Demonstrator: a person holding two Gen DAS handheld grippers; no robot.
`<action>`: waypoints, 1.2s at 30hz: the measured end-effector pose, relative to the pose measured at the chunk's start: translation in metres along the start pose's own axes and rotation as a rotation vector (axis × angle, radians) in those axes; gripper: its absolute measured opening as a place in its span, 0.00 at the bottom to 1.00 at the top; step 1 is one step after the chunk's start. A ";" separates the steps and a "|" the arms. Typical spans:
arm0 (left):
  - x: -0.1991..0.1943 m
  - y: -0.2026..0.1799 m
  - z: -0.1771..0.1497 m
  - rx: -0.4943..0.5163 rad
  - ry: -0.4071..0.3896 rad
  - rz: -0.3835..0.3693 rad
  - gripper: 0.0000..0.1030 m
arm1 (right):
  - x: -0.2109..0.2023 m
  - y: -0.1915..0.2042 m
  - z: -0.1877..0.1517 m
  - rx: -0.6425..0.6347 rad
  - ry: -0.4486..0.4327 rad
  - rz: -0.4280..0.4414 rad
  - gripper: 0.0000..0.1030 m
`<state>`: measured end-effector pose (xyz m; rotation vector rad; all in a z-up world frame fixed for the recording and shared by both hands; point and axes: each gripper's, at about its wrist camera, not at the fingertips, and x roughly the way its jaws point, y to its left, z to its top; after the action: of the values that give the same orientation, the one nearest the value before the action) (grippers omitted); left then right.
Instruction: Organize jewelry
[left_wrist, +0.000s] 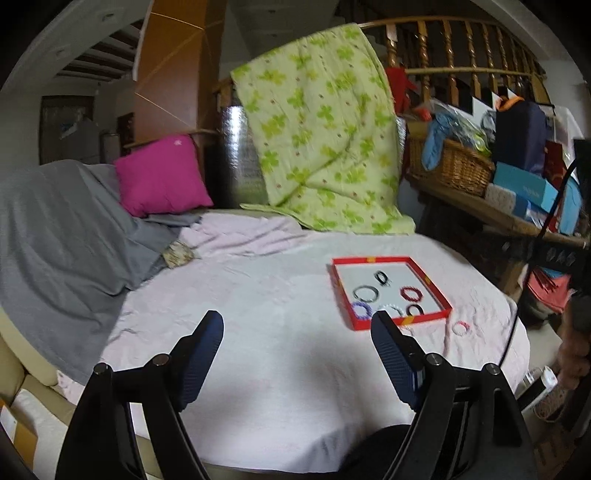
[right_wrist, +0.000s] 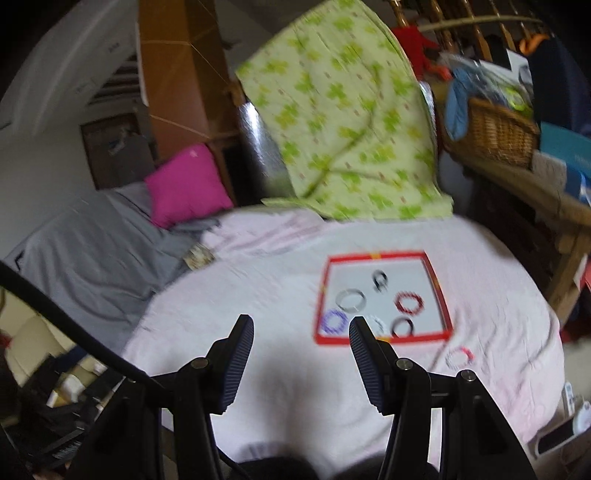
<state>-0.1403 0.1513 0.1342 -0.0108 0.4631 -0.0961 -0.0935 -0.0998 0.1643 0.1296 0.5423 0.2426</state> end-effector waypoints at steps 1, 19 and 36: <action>-0.004 0.005 0.001 -0.007 -0.008 0.010 0.80 | -0.007 0.007 0.005 -0.007 -0.021 0.009 0.56; 0.019 0.006 0.000 0.000 0.050 0.087 0.83 | -0.010 0.015 0.013 -0.064 -0.082 0.000 0.64; 0.163 -0.023 -0.032 0.028 0.284 0.053 0.83 | 0.084 -0.173 -0.026 0.199 0.028 -0.120 0.64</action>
<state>-0.0118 0.1129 0.0333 0.0436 0.7457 -0.0517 -0.0040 -0.2426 0.0683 0.2862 0.5996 0.0736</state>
